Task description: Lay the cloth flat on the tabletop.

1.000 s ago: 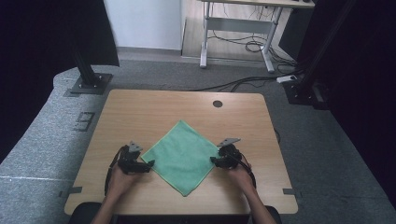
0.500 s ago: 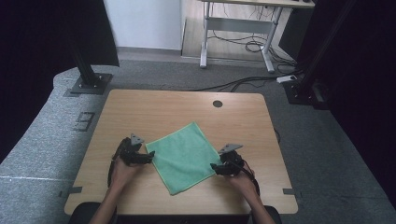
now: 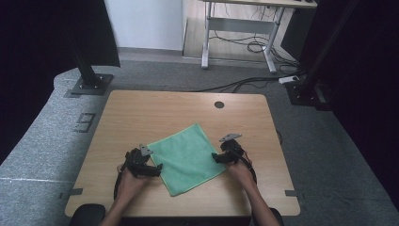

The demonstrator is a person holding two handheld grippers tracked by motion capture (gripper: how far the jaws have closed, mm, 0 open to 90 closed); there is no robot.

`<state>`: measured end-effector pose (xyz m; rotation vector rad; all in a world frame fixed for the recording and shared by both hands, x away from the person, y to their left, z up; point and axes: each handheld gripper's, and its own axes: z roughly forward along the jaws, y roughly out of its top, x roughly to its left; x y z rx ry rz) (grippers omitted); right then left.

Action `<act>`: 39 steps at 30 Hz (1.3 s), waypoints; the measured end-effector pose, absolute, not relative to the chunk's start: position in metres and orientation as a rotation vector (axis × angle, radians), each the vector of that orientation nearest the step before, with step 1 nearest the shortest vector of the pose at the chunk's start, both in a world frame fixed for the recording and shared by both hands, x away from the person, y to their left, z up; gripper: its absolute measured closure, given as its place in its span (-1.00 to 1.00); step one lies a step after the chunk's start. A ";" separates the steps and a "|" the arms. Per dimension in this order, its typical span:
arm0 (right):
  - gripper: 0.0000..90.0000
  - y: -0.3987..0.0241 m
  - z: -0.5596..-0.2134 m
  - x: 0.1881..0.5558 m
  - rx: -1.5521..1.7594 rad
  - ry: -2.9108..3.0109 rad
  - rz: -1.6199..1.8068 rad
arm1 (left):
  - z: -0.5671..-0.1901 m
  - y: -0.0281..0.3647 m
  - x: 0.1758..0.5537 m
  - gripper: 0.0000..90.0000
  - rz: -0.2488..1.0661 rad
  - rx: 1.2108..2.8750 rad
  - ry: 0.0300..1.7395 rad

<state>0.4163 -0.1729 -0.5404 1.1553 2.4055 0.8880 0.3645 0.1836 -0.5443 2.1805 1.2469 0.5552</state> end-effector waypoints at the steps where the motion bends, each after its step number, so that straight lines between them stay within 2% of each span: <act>1: -0.37 -0.175 -0.540 0.413 1.156 2.411 0.888 | -0.545 0.184 0.368 -1.00 0.555 2.172 1.258; 10: -0.42 -0.179 -0.541 0.380 1.129 2.409 0.886 | -0.548 0.188 0.408 -1.00 0.510 2.133 1.260; 19: -0.49 -0.176 -0.544 0.374 1.141 2.382 0.910 | -0.549 0.191 0.427 -1.00 0.481 2.120 1.271; 30: -0.51 -0.179 -0.546 0.375 1.180 2.379 0.954 | -0.548 0.191 0.425 -0.99 0.494 2.127 1.245; 34: -0.53 -0.181 -0.546 0.375 1.182 2.380 0.970 | -0.545 0.191 0.416 -0.98 0.458 2.128 1.212; 39: -0.66 -0.186 -0.540 0.373 1.174 2.370 0.994 | -0.540 0.194 0.395 -0.98 0.410 2.153 1.152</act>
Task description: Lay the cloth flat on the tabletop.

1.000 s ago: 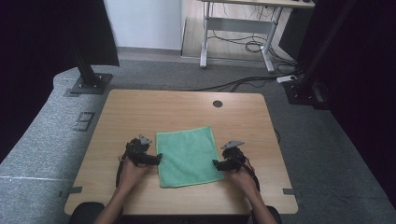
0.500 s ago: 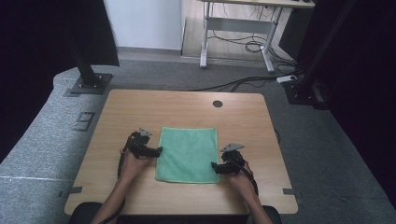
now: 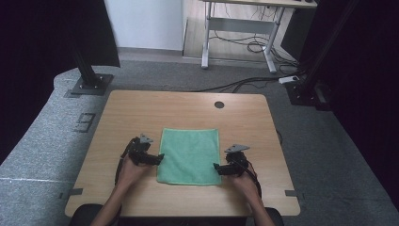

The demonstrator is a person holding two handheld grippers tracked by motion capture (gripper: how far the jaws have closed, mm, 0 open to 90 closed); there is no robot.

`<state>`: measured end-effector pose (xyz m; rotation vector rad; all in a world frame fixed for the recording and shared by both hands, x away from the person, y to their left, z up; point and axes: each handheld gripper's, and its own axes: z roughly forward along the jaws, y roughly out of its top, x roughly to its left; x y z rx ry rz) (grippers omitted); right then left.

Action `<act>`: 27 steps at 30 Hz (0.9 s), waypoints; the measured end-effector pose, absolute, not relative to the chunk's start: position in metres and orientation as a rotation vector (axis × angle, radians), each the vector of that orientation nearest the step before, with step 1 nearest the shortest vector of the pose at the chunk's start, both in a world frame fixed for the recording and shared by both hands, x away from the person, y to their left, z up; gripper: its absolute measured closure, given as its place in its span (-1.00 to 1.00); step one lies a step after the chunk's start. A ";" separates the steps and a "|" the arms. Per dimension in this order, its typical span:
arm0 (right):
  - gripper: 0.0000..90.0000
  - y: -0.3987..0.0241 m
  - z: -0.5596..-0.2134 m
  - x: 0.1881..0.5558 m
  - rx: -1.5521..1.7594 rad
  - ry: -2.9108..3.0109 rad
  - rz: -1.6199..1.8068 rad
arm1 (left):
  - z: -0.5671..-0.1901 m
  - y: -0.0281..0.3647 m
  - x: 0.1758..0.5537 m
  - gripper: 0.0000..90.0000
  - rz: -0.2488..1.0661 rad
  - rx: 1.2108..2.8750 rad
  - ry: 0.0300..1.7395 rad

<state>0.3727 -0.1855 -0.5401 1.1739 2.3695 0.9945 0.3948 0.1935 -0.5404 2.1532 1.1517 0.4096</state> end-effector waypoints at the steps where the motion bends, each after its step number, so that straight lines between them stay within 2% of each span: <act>1: -0.67 -0.187 -0.538 0.372 1.169 2.371 0.991 | -0.539 0.195 0.391 -0.98 0.398 2.155 1.142; 10: -0.72 -0.211 -0.531 0.363 1.196 2.319 1.017 | -0.531 0.215 0.355 -0.99 0.377 2.148 1.105; 17: -1.00 -0.225 -0.536 0.354 1.248 2.290 1.008 | -0.536 0.222 0.340 -1.00 0.384 2.167 1.107; 27: -1.00 -0.239 -0.547 0.351 1.312 2.277 0.987 | -0.549 0.225 0.342 -1.00 0.413 2.197 1.121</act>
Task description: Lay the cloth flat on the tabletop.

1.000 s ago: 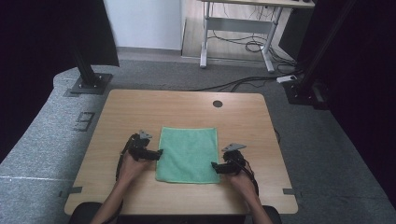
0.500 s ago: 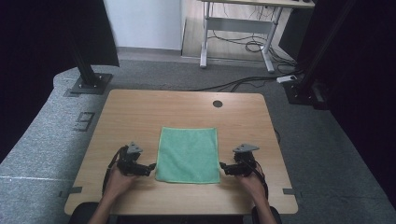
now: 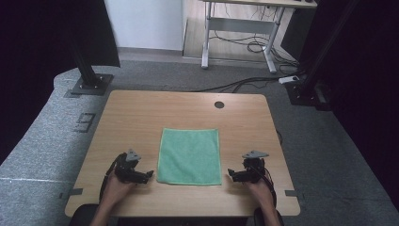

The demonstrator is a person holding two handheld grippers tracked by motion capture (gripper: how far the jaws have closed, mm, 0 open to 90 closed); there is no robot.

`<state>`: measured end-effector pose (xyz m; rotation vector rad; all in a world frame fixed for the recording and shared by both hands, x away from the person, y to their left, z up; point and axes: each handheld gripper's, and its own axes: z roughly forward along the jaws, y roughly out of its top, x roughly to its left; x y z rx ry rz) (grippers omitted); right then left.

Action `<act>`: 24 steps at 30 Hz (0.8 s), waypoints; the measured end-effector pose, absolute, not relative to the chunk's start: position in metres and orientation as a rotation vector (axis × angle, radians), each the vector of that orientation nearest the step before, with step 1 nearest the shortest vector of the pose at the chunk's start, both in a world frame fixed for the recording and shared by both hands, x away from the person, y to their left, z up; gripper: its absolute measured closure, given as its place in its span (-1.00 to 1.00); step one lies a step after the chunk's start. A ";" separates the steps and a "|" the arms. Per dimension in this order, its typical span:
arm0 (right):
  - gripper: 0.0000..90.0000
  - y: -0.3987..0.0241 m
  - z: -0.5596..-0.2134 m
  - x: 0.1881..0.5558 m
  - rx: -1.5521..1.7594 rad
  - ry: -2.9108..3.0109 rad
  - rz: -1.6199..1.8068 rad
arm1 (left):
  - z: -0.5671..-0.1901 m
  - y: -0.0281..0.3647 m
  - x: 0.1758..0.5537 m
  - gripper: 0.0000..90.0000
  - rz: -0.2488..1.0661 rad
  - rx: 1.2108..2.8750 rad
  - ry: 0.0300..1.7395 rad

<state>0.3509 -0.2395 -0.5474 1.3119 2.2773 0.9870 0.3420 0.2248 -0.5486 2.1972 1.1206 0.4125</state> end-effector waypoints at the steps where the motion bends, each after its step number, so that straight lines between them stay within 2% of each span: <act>1: -1.00 -0.240 -0.549 0.351 1.313 2.281 0.982 | -0.549 0.225 0.342 -1.00 0.413 2.194 1.122; 24: -1.00 -0.236 -0.557 0.351 1.254 2.278 0.967 | -0.549 0.224 0.343 -1.00 0.412 2.199 1.120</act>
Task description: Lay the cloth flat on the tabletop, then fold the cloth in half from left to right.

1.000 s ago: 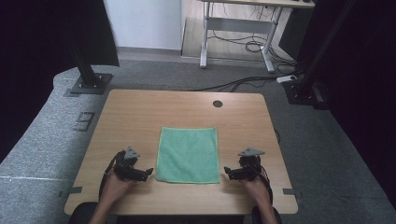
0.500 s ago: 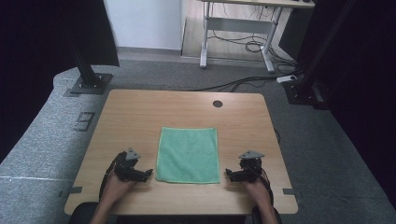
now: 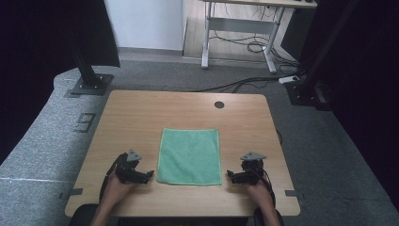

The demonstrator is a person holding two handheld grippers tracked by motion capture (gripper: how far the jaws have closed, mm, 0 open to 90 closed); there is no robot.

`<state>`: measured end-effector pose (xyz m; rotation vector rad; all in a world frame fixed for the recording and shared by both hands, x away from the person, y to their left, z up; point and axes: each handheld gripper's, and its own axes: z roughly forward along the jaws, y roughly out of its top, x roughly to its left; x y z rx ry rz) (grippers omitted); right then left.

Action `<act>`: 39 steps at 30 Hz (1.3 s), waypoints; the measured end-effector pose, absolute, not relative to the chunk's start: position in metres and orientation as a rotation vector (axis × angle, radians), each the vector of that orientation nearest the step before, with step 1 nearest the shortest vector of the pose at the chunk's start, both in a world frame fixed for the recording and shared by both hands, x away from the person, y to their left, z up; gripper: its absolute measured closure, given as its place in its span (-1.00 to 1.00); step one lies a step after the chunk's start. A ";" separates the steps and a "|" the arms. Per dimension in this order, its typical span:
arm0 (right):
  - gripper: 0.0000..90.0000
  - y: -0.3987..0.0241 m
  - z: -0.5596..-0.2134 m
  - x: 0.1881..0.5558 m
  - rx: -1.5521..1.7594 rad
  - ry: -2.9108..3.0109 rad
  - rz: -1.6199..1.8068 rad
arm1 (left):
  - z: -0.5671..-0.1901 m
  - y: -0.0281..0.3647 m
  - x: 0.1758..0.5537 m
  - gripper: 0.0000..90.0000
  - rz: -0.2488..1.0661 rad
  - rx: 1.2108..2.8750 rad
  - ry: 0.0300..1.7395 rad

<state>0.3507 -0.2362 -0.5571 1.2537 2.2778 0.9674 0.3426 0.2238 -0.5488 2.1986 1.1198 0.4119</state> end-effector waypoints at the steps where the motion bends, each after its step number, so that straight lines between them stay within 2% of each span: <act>1: -1.00 -0.236 -0.557 0.351 1.254 2.278 0.967 | -0.549 0.224 0.343 -1.00 0.412 2.199 1.119; 13: -1.00 -0.236 -0.557 0.351 1.264 2.273 0.972 | -0.549 0.223 0.344 -1.00 0.411 2.199 1.115; 18: -0.93 -0.235 -0.553 0.350 1.286 2.270 0.989 | -0.549 0.223 0.344 -1.00 0.410 2.198 1.116; 32: -0.94 -0.193 -0.543 0.337 1.187 2.356 1.009 | -0.549 0.222 0.345 -1.00 0.412 2.193 1.126; 39: -0.94 -0.188 -0.544 0.335 1.173 2.375 0.939 | -0.542 0.219 0.360 -0.98 0.404 2.174 1.152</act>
